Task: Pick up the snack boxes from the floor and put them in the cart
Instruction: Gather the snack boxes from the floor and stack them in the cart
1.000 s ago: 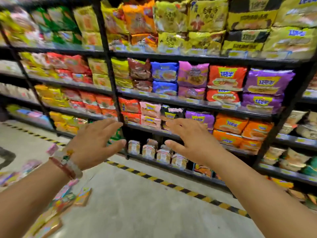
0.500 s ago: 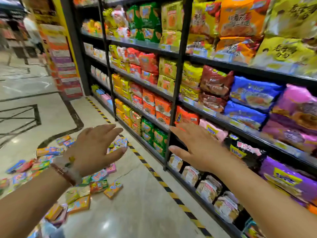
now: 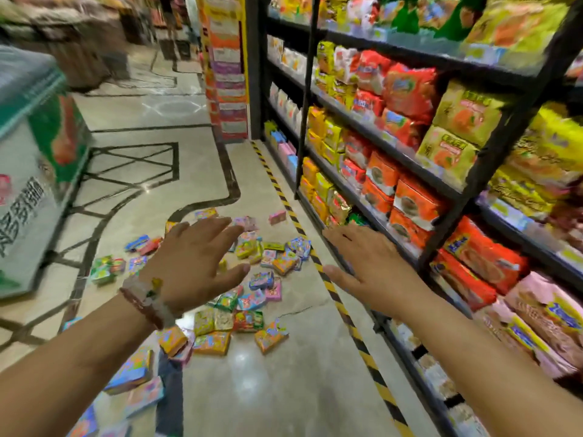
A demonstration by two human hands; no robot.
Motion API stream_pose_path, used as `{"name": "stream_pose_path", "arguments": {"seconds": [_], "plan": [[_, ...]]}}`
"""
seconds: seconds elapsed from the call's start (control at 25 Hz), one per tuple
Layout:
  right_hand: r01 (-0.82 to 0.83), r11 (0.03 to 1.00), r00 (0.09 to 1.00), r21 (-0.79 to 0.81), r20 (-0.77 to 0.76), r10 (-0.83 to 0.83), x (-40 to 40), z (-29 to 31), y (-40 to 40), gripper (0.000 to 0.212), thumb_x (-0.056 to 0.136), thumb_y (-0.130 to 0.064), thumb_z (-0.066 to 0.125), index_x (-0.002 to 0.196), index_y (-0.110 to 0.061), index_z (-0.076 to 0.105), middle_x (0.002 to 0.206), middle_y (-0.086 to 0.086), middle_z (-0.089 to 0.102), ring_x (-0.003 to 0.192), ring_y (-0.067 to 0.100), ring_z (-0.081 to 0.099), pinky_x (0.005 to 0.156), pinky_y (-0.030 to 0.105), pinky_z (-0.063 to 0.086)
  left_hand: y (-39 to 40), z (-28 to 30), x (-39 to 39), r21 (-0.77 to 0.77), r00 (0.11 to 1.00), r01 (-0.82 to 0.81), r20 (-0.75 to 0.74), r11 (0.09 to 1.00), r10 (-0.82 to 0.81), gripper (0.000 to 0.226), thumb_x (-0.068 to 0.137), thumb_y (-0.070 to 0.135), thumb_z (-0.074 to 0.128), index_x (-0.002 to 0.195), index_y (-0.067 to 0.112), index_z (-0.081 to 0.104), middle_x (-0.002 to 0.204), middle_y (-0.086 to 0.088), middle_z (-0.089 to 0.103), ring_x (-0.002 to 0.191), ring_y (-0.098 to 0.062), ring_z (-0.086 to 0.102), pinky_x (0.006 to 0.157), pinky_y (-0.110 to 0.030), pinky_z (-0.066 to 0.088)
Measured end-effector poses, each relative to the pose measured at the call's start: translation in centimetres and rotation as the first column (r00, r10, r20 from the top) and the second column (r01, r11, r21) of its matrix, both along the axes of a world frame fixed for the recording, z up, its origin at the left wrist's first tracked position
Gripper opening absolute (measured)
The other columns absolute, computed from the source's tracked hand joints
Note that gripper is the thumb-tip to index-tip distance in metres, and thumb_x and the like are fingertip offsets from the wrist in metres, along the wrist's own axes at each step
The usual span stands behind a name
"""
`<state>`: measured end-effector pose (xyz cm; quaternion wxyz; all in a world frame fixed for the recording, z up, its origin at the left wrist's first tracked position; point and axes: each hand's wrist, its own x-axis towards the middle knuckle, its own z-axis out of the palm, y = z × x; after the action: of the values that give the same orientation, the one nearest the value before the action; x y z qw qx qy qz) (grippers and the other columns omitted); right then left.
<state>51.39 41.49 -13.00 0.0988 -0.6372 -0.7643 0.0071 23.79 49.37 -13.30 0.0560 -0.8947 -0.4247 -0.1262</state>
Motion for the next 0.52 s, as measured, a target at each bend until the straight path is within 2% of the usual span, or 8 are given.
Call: {"name": "stream_pose_path", "arguments": {"seconds": [0.04,0.12,0.24,0.4,0.52], "plan": [[-0.017,1.0,1.0,0.004,-0.005,0.017,-0.5,-0.7,2.1,0.082,0.08,-0.072,0.007,0.15,-0.031,0.021,0.153,-0.001,0.026,0.139,0.018,0.017,0.111,0.03,0.009,2.0,-0.4,-0.3,0.001,1.0,-0.013,0.001,1.0,0.013,0.071,0.082,0.064,0.033,0.123,0.012,0.06,0.123,-0.016,0.062,0.112,-0.034,0.06,0.089,-0.056,0.045],[-0.027,1.0,0.999,0.004,-0.028,0.027,-1.1,-2.4,6.2,0.083,0.08,-0.07,0.008,0.149,-0.028,0.026,0.15,0.001,0.031,0.136,0.016,0.019,0.11,0.03,0.01,5.9,-1.6,-0.7,0.027,1.0,-0.024,-0.012,0.999,0.024,0.068,0.08,0.058,0.037,0.121,0.01,0.061,0.121,-0.018,0.062,0.109,-0.035,0.061,0.086,-0.056,0.046],[-0.027,1.0,0.998,-0.014,-0.063,0.026,-1.5,-5.6,11.6,0.081,0.085,-0.071,0.014,0.145,-0.023,0.036,0.143,0.007,0.041,0.131,0.022,0.029,0.108,0.037,0.024,11.6,-3.6,-0.6,0.035,0.998,0.01,-0.055,0.999,-0.008,0.065,0.079,0.056,0.039,0.119,0.009,0.06,0.12,-0.018,0.063,0.107,-0.036,0.063,0.084,-0.057,0.047],[-0.027,0.999,0.996,-0.025,-0.086,0.025,-1.0,-9.7,17.6,0.075,0.089,-0.068,0.02,0.142,-0.021,0.044,0.139,0.01,0.048,0.127,0.019,0.025,0.106,0.035,0.022,18.1,-7.7,0.4,-0.038,0.997,0.022,-0.077,0.999,-0.025,0.066,0.078,0.056,0.04,0.121,0.01,0.059,0.121,-0.018,0.063,0.106,-0.037,0.063,0.085,-0.059,0.046],[-0.053,0.998,0.992,-0.036,-0.113,0.049,-0.1,-13.4,22.8,0.075,0.092,-0.066,0.013,0.14,-0.019,0.046,0.135,0.009,0.052,0.125,0.019,0.029,0.106,0.036,0.027,22.7,-11.0,1.8,-0.078,0.998,0.002,-0.068,0.997,-0.008,0.067,0.078,0.055,0.04,0.119,0.008,0.063,0.121,-0.018,0.063,0.106,-0.037,0.063,0.086,-0.06,0.045]]}}
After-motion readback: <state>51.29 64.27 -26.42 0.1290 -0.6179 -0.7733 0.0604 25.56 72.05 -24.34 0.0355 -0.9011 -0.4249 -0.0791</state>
